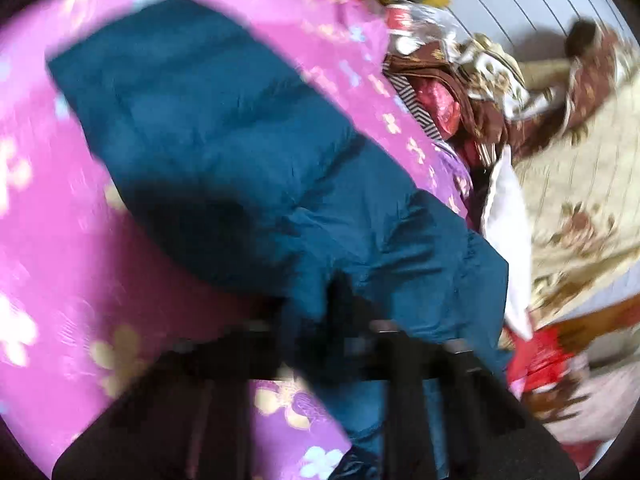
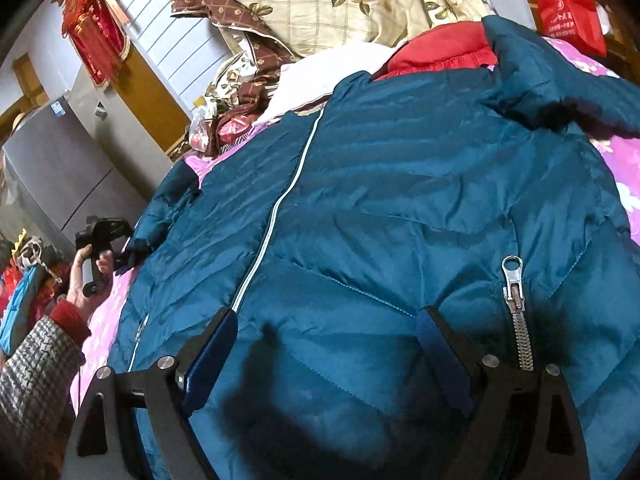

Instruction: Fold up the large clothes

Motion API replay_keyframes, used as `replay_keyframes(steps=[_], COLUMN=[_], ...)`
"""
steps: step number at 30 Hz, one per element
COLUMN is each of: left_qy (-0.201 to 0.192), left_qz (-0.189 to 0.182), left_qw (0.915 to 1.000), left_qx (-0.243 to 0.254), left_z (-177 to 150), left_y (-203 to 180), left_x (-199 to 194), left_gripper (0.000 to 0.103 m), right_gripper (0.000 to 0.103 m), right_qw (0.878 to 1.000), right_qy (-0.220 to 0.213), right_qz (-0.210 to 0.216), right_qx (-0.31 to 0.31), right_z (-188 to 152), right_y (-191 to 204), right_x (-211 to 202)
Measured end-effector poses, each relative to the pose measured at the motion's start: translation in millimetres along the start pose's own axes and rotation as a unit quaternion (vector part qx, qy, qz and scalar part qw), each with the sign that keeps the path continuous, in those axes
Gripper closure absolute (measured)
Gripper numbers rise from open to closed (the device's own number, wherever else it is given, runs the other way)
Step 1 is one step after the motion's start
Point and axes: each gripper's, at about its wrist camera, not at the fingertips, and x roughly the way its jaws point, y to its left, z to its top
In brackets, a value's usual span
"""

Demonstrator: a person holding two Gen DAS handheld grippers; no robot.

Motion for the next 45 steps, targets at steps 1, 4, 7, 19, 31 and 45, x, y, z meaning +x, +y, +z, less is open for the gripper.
replay_keyframes(steps=[1, 4, 7, 19, 31, 45], left_qy=[-0.014, -0.047, -0.046, 0.110, 0.096, -0.061], left_qz=[0.000, -0.011, -0.053, -0.026, 0.017, 0.117], left_qw=[0.9997, 0.9936, 0.9821, 0.8830, 0.8463, 0.9093], left_qx=[0.019, 0.102, 0.175, 0.455, 0.524, 0.395], left_z=[-1, -16, -45, -295, -349, -307], left_y=[-13, -74, -140, -280, -187, -58], left_x=[-11, -45, -68, 10, -15, -98], left_gripper=[0.091, 0.091, 0.091, 0.065, 0.062, 0.046], right_gripper=[0.013, 0.013, 0.013, 0.015, 0.015, 0.016], right_qw=[1.000, 1.000, 1.000, 0.998, 0.996, 0.992], right_qy=[0.000, -0.002, -0.003, -0.019, -0.028, 0.014], right_qz=[0.000, 0.005, 0.008, 0.023, 0.030, -0.062], right_qx=[0.000, 0.005, 0.008, 0.052, 0.075, -0.113], right_z=[0, 0, 0, 2, 1, 28], right_y=[-1, -2, -3, -19, -26, 105], right_x=[0, 0, -1, -10, -14, -18])
